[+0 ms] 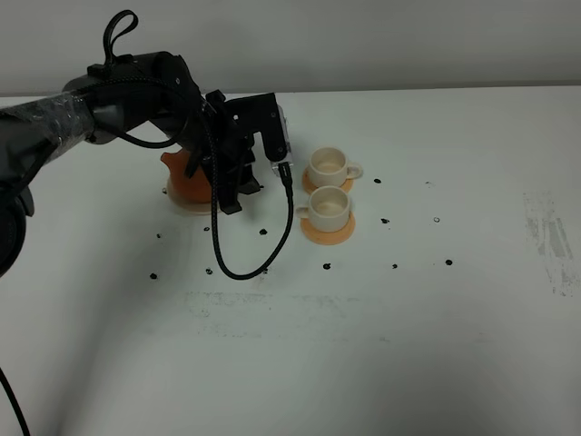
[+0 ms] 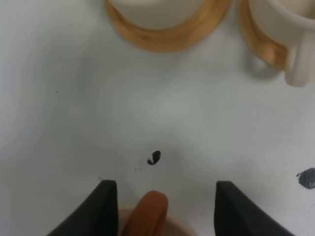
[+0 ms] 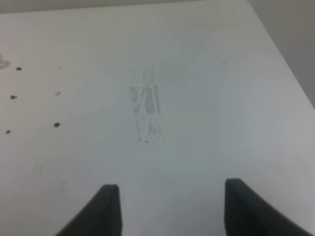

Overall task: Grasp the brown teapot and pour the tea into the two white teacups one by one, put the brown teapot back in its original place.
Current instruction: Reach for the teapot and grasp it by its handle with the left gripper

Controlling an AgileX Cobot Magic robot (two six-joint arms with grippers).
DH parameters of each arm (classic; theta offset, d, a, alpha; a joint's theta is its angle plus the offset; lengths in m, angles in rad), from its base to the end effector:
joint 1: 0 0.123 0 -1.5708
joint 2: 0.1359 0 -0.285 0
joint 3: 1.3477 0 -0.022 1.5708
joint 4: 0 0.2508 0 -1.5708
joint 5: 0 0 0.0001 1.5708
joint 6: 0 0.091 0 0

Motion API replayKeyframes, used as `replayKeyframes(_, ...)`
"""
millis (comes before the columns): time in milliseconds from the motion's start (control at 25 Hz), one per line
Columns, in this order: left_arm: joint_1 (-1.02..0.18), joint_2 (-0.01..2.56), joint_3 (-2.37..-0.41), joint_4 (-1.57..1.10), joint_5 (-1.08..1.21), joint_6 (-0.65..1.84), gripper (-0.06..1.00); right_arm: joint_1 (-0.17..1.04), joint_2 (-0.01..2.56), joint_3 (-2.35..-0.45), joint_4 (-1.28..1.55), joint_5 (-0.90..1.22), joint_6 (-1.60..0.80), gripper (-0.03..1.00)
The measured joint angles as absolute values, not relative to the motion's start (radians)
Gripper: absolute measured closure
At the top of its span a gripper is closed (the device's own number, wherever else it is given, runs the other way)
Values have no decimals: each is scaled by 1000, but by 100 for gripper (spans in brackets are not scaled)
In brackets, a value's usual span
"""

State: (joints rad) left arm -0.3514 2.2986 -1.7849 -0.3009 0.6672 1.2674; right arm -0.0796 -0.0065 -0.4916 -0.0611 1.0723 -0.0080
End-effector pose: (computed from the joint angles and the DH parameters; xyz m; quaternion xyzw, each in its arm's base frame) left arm 0.4607 -0.1867 0.1458 0.6316 0.7298 -0.0025 0.2617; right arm -0.0058 -0.0044 0.2741 0.0320 0.8557 -0.0531 0.5137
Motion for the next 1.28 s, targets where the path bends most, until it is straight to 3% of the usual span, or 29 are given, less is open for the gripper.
replayKeyframes(760, -342, 2272, -1785, -301, 781, 1247, 51, -80, -6, -492, -61, 1072, -8, 52)
replayKeyframes(1280, -342, 2252, -1785, -340, 721, 1247, 51, -80, -6, -492, -61, 1072, -8, 52)
